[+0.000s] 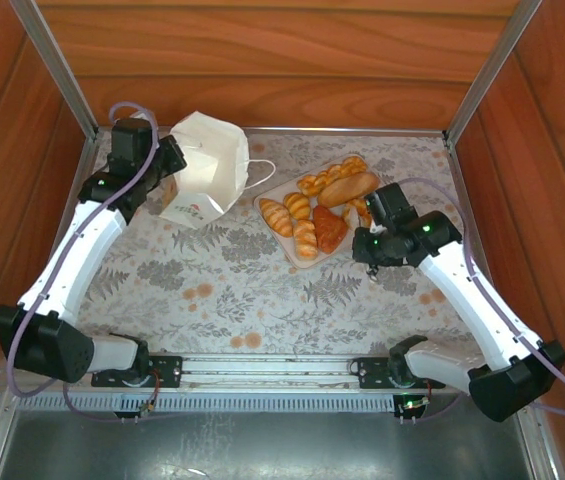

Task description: Take the fake bread out of the paper bag

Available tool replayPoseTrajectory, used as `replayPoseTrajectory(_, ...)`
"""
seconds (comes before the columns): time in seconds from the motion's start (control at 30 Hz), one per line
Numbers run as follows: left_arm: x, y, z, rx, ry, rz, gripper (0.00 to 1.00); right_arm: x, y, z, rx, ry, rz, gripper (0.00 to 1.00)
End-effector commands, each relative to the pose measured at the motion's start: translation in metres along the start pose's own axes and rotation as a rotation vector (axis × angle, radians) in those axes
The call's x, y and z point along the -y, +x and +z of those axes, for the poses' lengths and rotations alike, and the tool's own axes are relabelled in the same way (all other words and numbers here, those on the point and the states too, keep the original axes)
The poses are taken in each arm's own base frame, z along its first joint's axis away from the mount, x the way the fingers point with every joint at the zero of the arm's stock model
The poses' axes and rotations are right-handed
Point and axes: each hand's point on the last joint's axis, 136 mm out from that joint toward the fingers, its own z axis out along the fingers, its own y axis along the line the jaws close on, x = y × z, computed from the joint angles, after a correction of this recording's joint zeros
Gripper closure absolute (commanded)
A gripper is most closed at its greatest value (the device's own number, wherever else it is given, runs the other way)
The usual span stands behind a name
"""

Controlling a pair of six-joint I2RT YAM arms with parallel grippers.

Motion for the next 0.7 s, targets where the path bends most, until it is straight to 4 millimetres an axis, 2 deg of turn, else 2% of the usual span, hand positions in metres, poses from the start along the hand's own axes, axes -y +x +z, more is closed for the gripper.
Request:
replayPoseTrajectory(0.0,0.0,0.008,0.018,-0.078,0.078,-0.148,1.0,0.002,0.003,0.001,0.013,-0.024,0.052,0.71)
replayPoseTrajectory(0.13,-0.012,0.006,0.035,-0.105,0.106,-0.261,1.0,0.004,0.011,0.01,-0.016,-0.023,0.073,0.71)
replayPoseTrajectory(0.37,-0.028,0.004,0.063,-0.165,0.106,-0.344,1.0,0.006,0.017,0.016,-0.028,-0.032,0.089,0.71)
replayPoseTrajectory(0.57,-0.023,0.003,0.083,-0.211,0.137,-0.344,1.0,0.004,0.018,0.016,-0.03,-0.042,0.092,0.71)
replayPoseTrajectory(0.67,-0.019,0.001,0.084,-0.211,0.149,-0.343,0.9,0.003,0.016,0.016,-0.025,-0.05,0.093,0.71)
